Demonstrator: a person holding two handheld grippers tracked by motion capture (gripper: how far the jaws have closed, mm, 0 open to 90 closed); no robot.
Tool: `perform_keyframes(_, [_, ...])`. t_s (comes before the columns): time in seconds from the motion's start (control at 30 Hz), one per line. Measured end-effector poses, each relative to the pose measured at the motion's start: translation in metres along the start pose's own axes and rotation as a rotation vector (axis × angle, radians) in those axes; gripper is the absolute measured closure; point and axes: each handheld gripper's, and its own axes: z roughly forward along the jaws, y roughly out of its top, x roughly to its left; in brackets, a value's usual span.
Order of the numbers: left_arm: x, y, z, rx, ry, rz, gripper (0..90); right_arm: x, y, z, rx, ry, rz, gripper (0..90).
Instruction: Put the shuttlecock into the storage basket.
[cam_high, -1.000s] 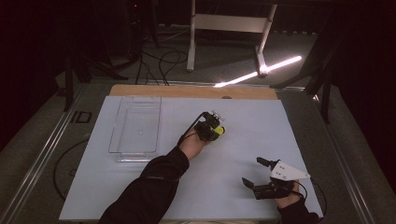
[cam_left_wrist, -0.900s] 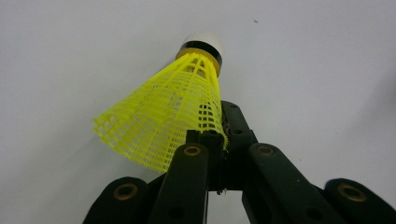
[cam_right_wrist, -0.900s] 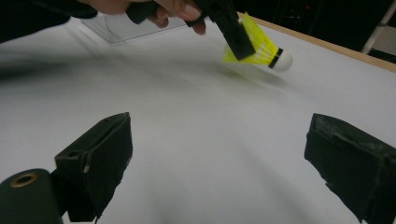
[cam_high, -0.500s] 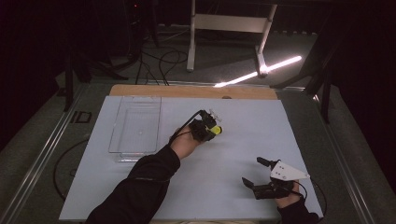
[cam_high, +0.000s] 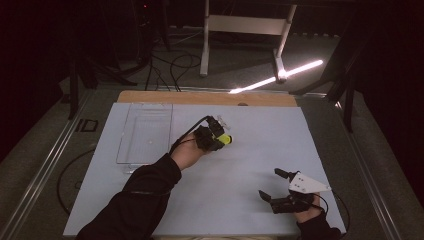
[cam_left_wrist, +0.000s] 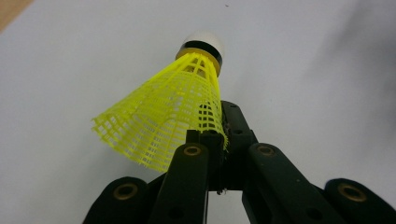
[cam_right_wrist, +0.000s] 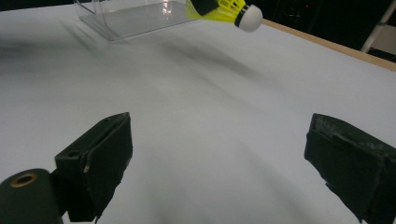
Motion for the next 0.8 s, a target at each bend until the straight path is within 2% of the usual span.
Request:
perform_keyframes(0.03, [0.0, -0.001, -0.003, -0.012, -0.004, 0.016, 90.0, 0.0, 0.0, 0.0, 0.001, -0.001, -0.001, 8.0])
perform_keyframes(0.1, [0.001, -0.002, -0.008, -0.001, -0.011, 0.031, 89.9, 0.0, 0.0, 0.0, 0.001, -0.001, -0.001, 8.0])
perform_keyframes(0.13, [0.001, -0.004, -0.011, -0.019, -0.019, 0.033, 89.9, 0.0, 0.0, 0.0, 0.001, -0.003, -0.002, 8.1])
perform_keyframes(0.2, [0.001, -0.006, -0.017, -0.008, -0.006, 0.051, 89.9, 0.0, 0.0, 0.0, -0.001, -0.002, -0.002, 8.1])
perform_keyframes(0.37, [0.005, -0.01, -0.031, -0.021, -0.023, 0.063, 89.9, 0.0, 0.001, 0.0, -0.003, -0.002, -0.006, 8.0])
perform_keyframes(0.57, [0.013, -0.018, -0.051, -0.059, -0.04, 0.065, 89.8, 0.001, 0.001, 0.0, 0.0, -0.002, -0.011, 8.1])
perform_keyframes(0.8, [0.017, -0.029, -0.069, -0.062, -0.04, 0.082, 89.9, 0.001, 0.001, 0.0, -0.003, -0.001, -0.011, 8.1])
